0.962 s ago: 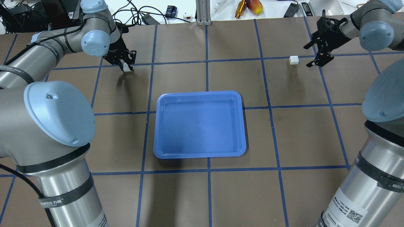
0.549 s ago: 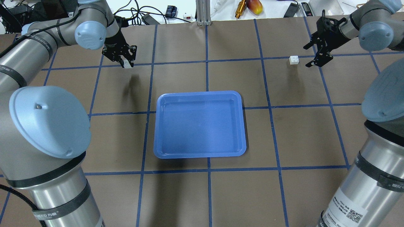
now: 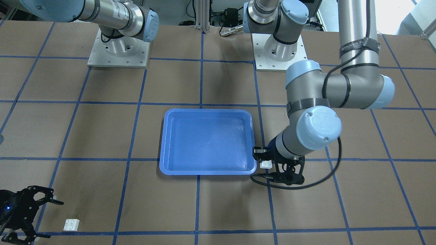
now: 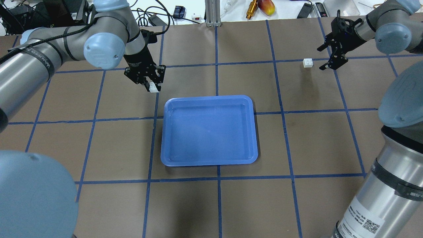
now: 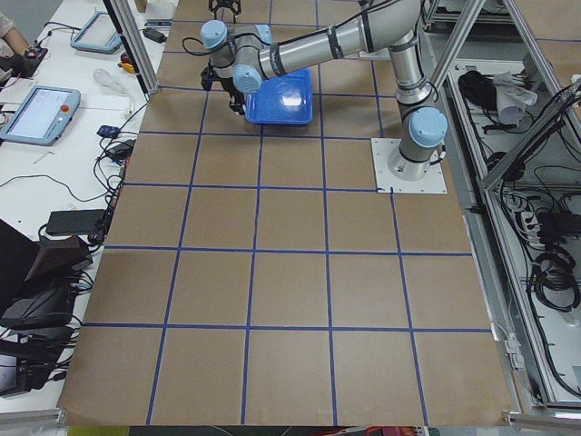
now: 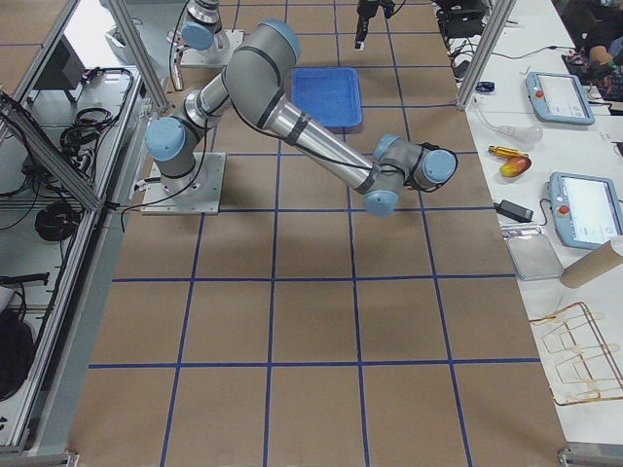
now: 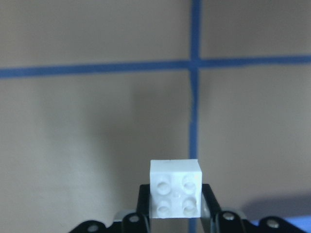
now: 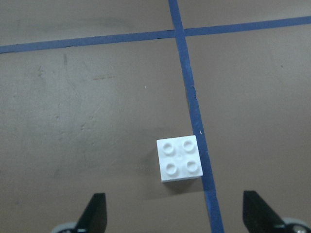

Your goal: Assemble white blocks and place on blue tray

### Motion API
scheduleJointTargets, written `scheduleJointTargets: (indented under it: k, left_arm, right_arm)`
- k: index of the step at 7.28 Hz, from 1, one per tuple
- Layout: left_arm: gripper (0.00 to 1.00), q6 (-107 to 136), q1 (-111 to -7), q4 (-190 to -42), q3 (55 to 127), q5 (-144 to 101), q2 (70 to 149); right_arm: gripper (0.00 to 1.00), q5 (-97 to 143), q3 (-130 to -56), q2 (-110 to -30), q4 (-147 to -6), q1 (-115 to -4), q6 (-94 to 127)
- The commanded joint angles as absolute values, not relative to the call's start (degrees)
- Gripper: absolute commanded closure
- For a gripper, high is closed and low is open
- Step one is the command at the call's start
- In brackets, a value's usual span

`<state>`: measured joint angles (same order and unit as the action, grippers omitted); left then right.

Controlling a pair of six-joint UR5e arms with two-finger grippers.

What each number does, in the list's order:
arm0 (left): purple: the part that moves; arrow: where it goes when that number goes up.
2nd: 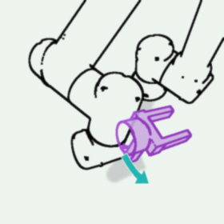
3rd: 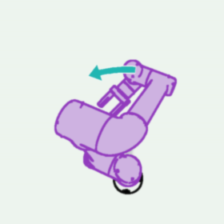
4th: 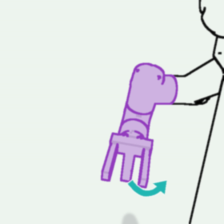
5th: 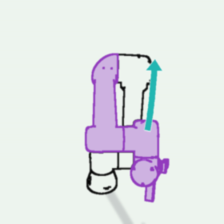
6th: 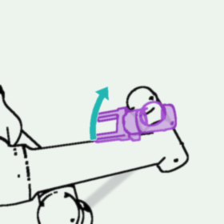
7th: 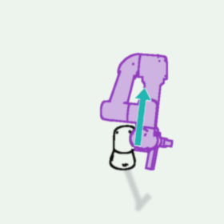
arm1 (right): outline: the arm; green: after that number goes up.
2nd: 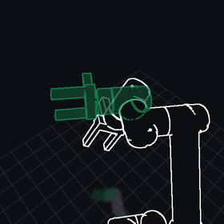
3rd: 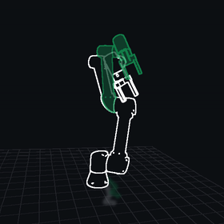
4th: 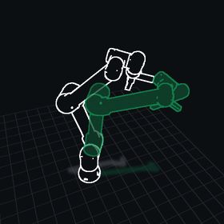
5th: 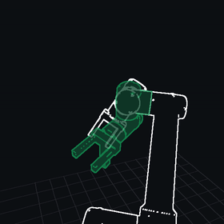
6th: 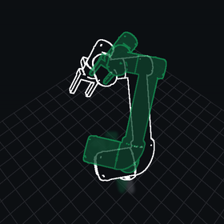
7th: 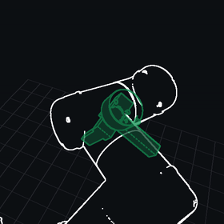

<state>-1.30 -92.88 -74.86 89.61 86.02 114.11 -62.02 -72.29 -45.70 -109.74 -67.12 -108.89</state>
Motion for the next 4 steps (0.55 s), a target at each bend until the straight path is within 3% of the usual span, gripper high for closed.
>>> scheduleJointTargets:
  k: [1,4]
  left_arm:
    - [1.0,6.11,-101.21,-66.48,100.24,86.04,108.74]
    - [1.0,11.22,-104.67,-48.93,112.03,85.26,109.32]
  right_arm:
    - [0.0,-62.05,-72.33,-46.05,-109.51,-67.15,-108.63]
    - [0.0,-62.49,-72.25,-46.06,-109.86,-67.41,-108.55]
